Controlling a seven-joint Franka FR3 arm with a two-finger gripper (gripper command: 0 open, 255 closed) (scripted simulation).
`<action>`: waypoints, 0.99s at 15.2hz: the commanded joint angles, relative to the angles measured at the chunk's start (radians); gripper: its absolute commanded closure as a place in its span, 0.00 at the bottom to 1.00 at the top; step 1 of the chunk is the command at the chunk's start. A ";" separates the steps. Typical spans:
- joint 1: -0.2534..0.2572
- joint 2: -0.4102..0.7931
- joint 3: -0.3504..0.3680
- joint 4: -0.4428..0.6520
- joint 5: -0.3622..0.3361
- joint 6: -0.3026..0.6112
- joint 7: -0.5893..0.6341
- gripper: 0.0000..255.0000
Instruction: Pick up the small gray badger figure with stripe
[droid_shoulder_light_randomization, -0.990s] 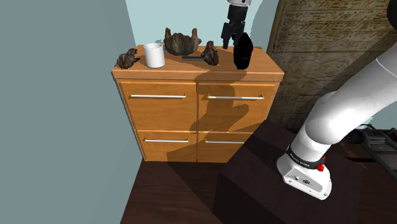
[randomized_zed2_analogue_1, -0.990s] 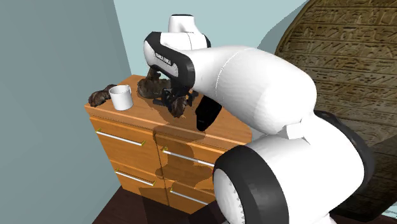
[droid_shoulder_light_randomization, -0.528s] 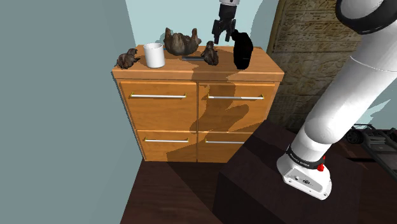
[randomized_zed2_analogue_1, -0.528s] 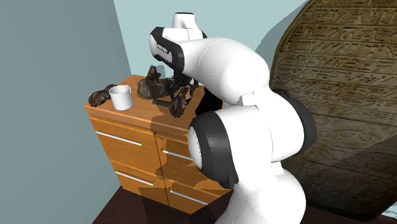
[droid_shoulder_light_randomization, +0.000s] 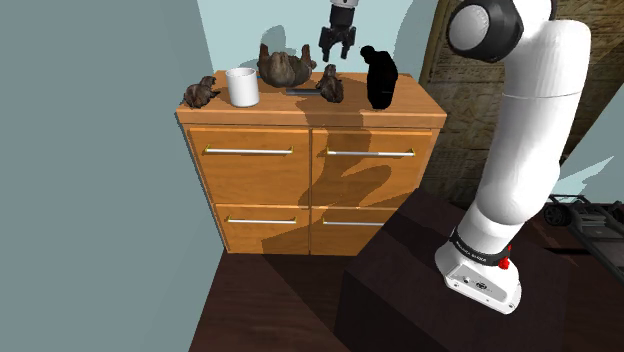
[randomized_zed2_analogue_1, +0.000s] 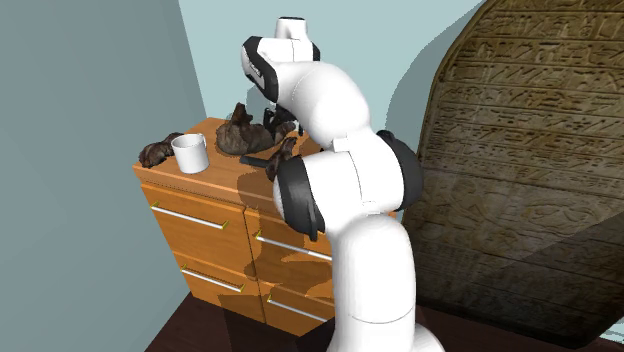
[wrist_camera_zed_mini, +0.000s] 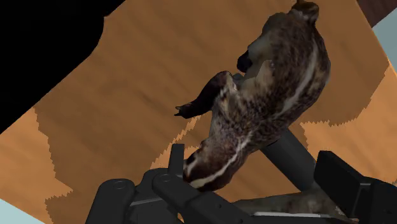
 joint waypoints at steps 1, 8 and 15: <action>-0.023 0.095 -0.006 0.134 0.021 -0.037 0.002 0.00; -0.035 0.148 -0.007 0.144 0.033 0.009 0.000 0.00; -0.031 0.137 -0.007 0.090 0.031 0.051 -0.004 1.00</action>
